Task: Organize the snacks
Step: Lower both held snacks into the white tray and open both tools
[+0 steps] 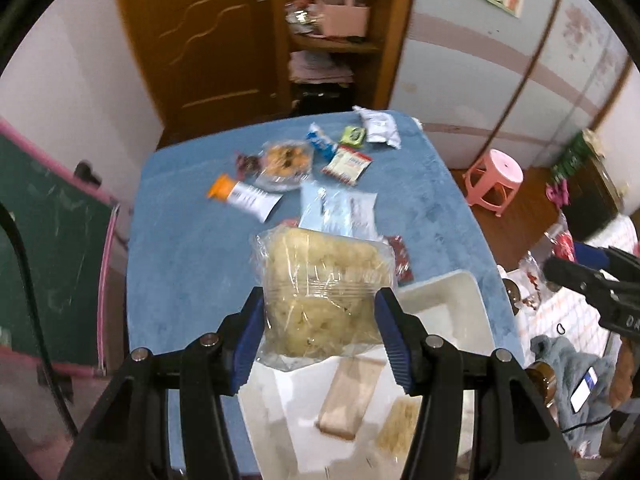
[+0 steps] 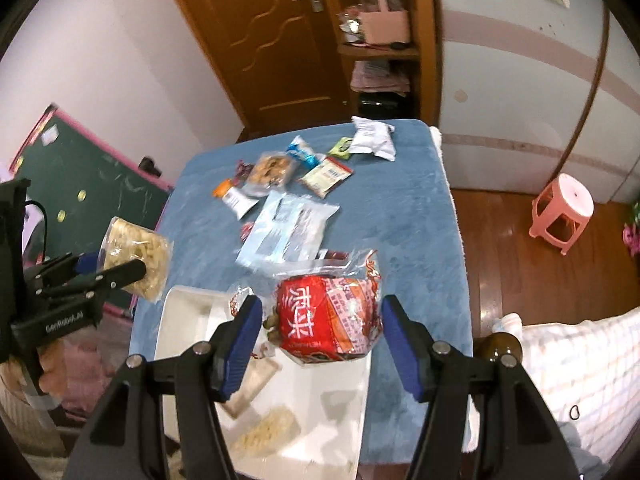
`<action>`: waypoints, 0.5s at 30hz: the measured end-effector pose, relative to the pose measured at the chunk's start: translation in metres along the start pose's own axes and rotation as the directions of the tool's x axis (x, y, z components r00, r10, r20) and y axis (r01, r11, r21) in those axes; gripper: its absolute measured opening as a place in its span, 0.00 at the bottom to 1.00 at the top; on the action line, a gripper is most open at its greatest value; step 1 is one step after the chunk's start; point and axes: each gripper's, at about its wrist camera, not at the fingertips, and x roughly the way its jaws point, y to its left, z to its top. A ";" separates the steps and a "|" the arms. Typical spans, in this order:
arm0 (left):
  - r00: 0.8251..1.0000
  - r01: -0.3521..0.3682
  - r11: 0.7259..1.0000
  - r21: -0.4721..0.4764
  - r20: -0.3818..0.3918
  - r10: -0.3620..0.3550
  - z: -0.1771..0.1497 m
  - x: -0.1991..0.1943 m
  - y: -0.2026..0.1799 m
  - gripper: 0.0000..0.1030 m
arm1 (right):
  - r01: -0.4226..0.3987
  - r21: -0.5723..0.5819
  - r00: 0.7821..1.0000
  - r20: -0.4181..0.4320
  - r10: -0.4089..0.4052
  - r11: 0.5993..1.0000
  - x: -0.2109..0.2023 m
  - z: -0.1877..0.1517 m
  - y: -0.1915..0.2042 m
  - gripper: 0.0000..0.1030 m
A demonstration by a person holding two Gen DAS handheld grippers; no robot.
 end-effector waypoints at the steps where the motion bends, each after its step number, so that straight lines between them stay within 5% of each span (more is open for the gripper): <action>1: 1.000 -0.005 1.000 -0.009 0.001 0.005 -0.008 -0.002 0.002 0.52 | -0.003 -0.014 1.000 -0.005 0.003 1.000 -0.003 -0.006 0.006 0.60; 15: 0.997 -0.029 0.997 -0.072 -0.074 0.024 -0.085 0.006 -0.005 0.53 | 0.013 -0.132 0.995 -0.097 -0.026 0.991 0.009 -0.058 0.051 0.62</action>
